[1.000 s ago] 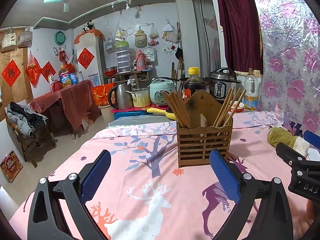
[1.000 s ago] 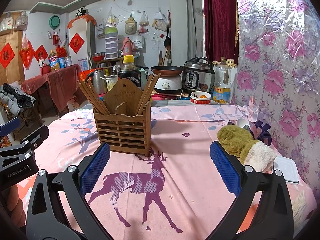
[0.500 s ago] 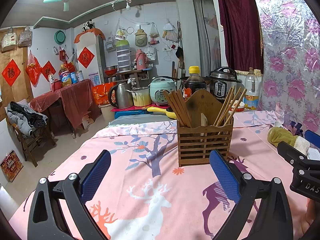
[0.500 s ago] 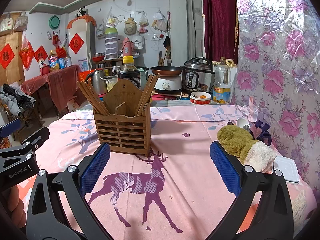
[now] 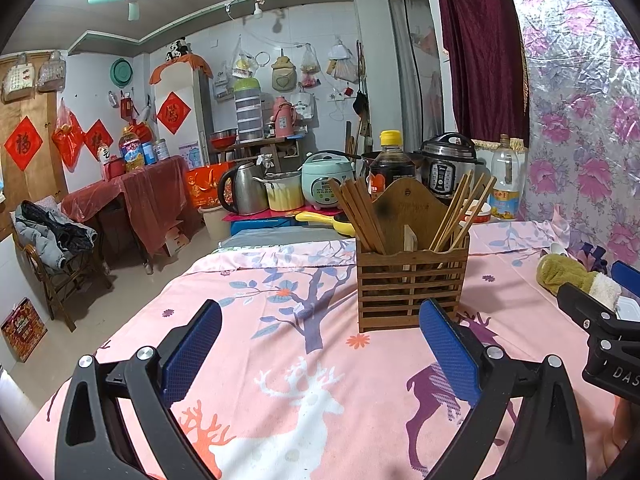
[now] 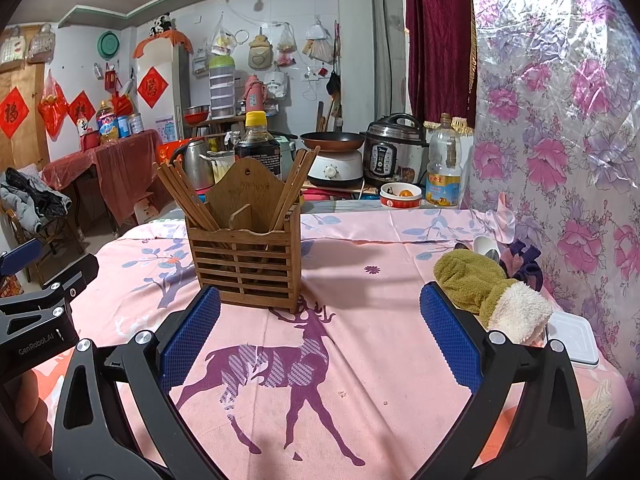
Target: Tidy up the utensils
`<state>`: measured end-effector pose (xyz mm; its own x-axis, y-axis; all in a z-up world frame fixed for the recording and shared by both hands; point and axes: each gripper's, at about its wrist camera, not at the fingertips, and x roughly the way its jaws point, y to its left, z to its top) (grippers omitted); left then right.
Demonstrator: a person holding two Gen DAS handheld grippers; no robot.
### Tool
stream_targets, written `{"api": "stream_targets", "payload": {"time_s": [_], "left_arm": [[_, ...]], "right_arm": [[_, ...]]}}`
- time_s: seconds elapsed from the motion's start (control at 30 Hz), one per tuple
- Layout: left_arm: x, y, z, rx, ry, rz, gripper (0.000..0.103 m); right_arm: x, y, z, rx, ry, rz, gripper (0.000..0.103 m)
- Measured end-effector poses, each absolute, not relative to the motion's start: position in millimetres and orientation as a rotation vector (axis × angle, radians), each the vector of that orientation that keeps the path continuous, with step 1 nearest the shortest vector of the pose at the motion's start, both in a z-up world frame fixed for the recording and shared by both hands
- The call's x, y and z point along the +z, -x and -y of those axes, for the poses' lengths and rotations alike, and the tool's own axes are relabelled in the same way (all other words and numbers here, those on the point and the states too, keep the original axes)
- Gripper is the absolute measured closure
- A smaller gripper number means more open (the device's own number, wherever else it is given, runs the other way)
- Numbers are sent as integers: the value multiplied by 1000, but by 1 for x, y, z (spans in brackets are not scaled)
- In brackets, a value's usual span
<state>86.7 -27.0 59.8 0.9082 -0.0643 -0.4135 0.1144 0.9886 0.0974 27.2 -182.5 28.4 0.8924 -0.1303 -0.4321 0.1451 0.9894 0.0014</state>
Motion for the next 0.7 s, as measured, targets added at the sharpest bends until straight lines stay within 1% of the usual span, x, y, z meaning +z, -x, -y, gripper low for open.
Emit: {"api": "stream_targets", "payload": {"time_s": [0.7], "left_arm": [[53,-83,17,-96,-105,-429,6]], "right_arm": [[28,-27,183,-146,-40,-444,7]]}}
